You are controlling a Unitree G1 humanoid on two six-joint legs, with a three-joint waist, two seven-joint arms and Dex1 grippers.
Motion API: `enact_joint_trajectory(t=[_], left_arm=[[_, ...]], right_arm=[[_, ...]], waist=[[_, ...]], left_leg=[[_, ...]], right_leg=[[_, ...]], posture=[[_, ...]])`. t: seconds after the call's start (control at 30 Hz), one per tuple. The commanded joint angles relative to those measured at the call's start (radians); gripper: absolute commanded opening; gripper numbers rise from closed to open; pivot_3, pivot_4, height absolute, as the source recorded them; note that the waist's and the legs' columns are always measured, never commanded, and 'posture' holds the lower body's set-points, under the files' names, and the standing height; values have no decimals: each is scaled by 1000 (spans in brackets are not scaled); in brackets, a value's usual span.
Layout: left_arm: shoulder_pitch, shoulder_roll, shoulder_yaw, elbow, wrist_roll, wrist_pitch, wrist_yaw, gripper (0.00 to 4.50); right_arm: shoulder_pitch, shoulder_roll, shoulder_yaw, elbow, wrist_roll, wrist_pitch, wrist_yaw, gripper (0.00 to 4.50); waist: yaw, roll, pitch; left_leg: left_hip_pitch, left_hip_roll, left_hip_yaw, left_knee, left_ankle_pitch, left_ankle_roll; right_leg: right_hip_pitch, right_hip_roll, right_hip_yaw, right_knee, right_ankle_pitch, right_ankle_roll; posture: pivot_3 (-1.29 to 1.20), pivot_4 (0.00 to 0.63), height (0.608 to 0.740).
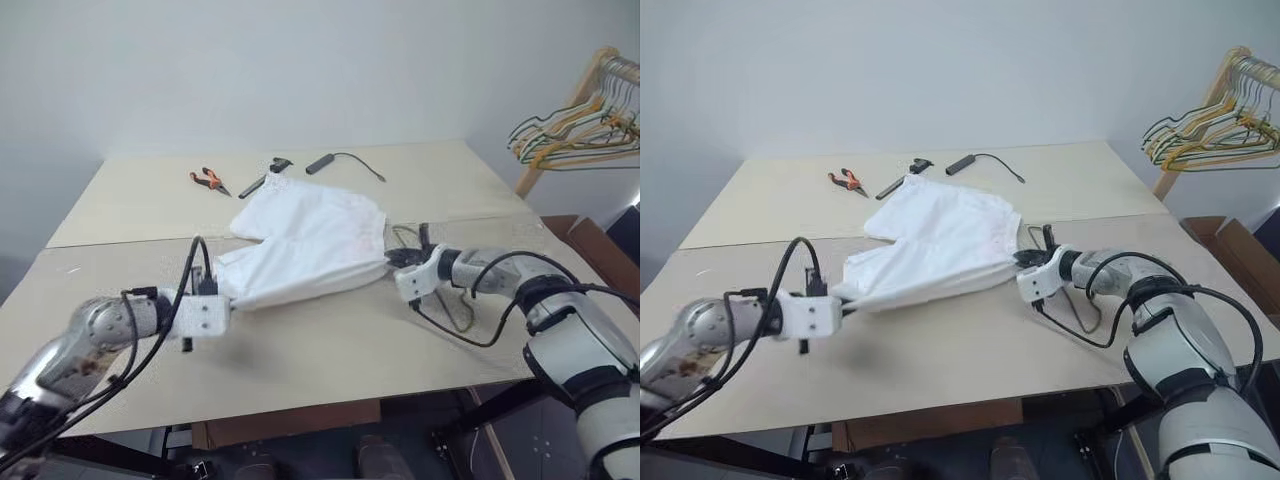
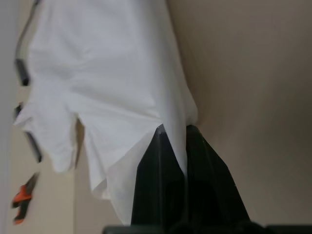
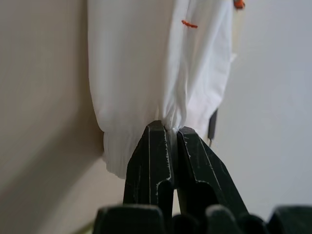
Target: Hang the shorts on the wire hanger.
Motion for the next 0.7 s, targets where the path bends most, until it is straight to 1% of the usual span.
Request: enact_joint_trajectory(t=[0.03,0.1,0.23,0.4,0.47,0.57,0.67,0.7], left_arm=[[93,94,74,-147,-74,97,-127,22],[140,121,91,-208,-82,122,-157,22],[216,130,142,-295,-95,192,-168,22],[352,150,243,-356,-129,197,-237,22],[410,156,267,-358,-122,179,-263,22],[454,140,240,-309,-65,108,-249,22],[460,109,188,-237,-21,37,-226,22],[459,94,158,-191,7,-7,-213,237]], right_arm=[[21,-75,-6,-1,-4,-17,19,0],[40,-89,-11,-23,1,-44,31,0],[99,-123,-31,-97,40,-120,87,0],[197,-167,-72,-205,129,-152,167,0],[235,-185,-87,-248,158,-148,196,0],[282,-202,-107,-303,203,-145,243,0],[322,-213,-123,-362,249,-133,296,0],[338,-217,-126,-385,282,-129,331,317]], waist=[[1,0,0],[2,0,0],[4,0,0],[-1,0,0],[-4,0,0],[-3,0,0],[1,0,0],[2,0,0]], left_leg=[[1,0,0,0,0,0],[1,1,0,0,0,0],[6,1,0,0,0,1],[12,3,1,0,-3,4],[13,3,2,0,-3,5],[15,4,3,-1,-3,5],[15,5,3,0,-3,5],[16,5,3,0,-3,5]], right_leg=[[1,0,0,0,0,0],[2,0,0,0,0,0],[7,1,-1,-2,-1,-1],[12,2,0,-3,-2,-2],[13,3,1,-2,-2,-3],[13,4,2,-2,-3,-4],[14,4,2,-2,-3,-5],[14,4,2,-2,-3,-5]], posture=[[-5,0,740],[-12,0,740],[-25,0,740],[-39,2,740],[-41,4,740],[-43,5,740],[-46,6,740],[-47,7,740]])
